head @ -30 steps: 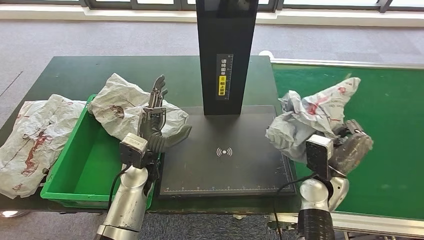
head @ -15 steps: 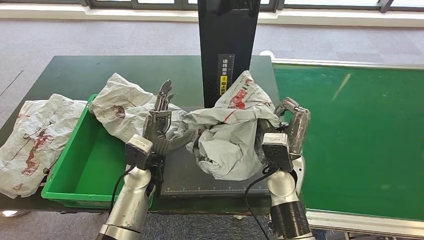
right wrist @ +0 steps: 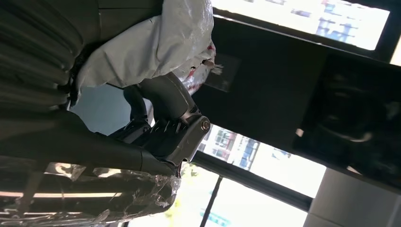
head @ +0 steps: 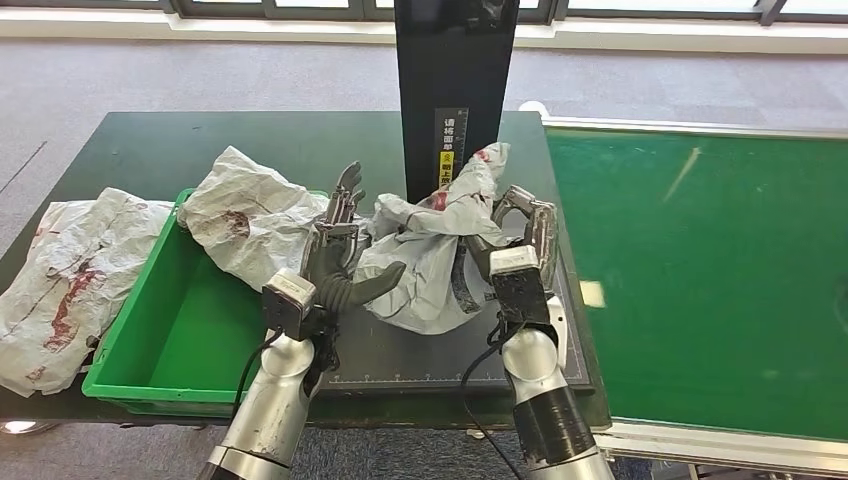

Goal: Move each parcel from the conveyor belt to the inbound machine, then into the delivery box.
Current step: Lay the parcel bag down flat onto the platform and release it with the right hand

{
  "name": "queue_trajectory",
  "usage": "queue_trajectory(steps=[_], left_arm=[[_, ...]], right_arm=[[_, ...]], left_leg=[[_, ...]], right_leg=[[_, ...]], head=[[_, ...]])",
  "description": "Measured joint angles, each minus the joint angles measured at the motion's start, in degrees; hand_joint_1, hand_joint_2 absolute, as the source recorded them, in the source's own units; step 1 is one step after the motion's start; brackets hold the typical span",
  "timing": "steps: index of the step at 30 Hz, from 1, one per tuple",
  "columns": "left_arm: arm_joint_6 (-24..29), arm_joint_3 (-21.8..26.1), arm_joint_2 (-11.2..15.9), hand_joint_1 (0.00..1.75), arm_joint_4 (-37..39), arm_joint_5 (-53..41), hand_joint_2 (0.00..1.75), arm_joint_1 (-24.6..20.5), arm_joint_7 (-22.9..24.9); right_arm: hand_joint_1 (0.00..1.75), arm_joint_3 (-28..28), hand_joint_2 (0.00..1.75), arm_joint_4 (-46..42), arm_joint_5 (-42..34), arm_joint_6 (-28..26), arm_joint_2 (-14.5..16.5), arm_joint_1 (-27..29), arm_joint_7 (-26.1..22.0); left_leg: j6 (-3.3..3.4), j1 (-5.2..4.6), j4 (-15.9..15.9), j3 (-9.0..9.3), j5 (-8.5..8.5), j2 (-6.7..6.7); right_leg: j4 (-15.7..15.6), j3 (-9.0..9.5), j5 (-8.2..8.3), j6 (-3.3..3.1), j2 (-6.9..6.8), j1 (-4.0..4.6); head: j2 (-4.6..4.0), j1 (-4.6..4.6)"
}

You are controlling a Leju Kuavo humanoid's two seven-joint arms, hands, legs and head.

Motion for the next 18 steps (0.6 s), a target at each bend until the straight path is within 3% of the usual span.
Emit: queue_trajectory(steps=[7, 12, 18], left_arm=[[1.3, -1.5, 0.0, 0.0, 1.3, 1.1, 1.75, -0.3, 0.0], [1.6, -1.9, 0.0, 0.0, 1.9, 1.2, 1.75, -0.4, 0.0], [1.7, -1.9, 0.0, 0.0, 2.0, 1.0, 1.75, -0.3, 0.0]], right_arm=[[0.0, 0.0, 0.0, 11.1, 6.3, -6.9, -0.1, -2.9, 4.3], [0.0, 0.0, 0.0, 14.6, 7.6, -7.4, -0.2, -3.9, 5.6], [0.0, 0.0, 0.0, 18.3, 13.6, -6.6, -0.5, -5.1, 11.0]], left_leg=[[0.0, -0.01, 0.0, -0.01, 0.0, -0.01], [0.0, -0.01, 0.0, -0.01, -0.01, 0.01], [0.0, -0.01, 0.0, -0.01, -0.01, 0.02]], right_leg=[[0.0, 0.0, 0.01, 0.01, 0.0, -0.01], [0.0, -0.02, 0.01, 0.01, 0.02, -0.01], [0.0, -0.02, 0.0, 0.01, 0.02, -0.01]], head=[[0.0, 0.0], [-0.01, 0.0], [-0.01, 0.0]])
